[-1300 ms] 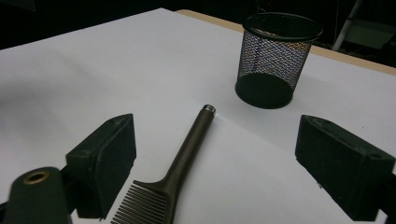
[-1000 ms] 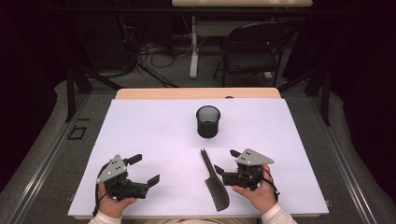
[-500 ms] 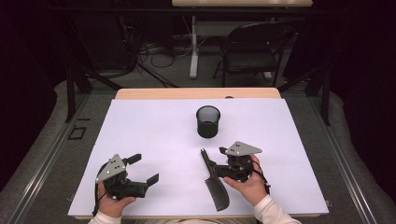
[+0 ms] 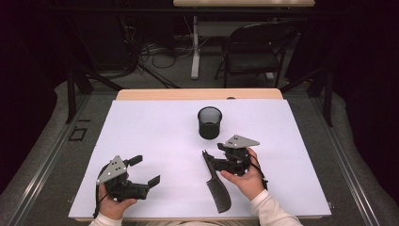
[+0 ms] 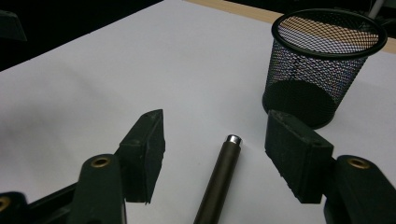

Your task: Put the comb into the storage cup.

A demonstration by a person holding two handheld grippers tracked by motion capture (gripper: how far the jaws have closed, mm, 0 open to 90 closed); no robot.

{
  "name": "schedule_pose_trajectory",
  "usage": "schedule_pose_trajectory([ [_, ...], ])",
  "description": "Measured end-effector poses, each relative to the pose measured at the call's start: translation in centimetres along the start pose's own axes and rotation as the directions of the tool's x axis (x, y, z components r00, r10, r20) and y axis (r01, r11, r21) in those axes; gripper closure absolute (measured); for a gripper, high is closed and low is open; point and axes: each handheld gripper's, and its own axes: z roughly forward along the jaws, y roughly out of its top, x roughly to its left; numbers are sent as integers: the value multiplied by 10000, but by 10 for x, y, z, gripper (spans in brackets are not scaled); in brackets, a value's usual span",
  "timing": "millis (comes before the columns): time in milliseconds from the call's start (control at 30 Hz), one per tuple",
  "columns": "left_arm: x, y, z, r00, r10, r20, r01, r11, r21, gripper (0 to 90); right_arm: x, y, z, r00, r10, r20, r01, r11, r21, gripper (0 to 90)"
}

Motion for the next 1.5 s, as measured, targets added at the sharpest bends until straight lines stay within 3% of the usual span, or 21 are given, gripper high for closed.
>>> schedule_pose_trajectory([
  [333, 2, -1, 1, 10000, -82, 23, 82, 10000, -14, 5, -1, 0, 15, 9997, 190, -134, -185, 9991, 383, 430],
  [633, 3, -1, 1, 9999, -104, -20, 104, 9999, 32, 5, 0, -7, 25, 9992, 169, -362, -140, 9968, 792, 604],
  [1100, 5, -2, 1, 9998, -195, -44, 195, 9998, 64, 5, -3, -20, 45, 9999, 64, 79, -76, 9865, 1636, 900],
  [1500, 6, -2, 2, 9997, -248, -47, 248, 9996, 125, 5, -1, -27, 58, 9998, -170, 50, 158, 9815, 1907, 900],
])
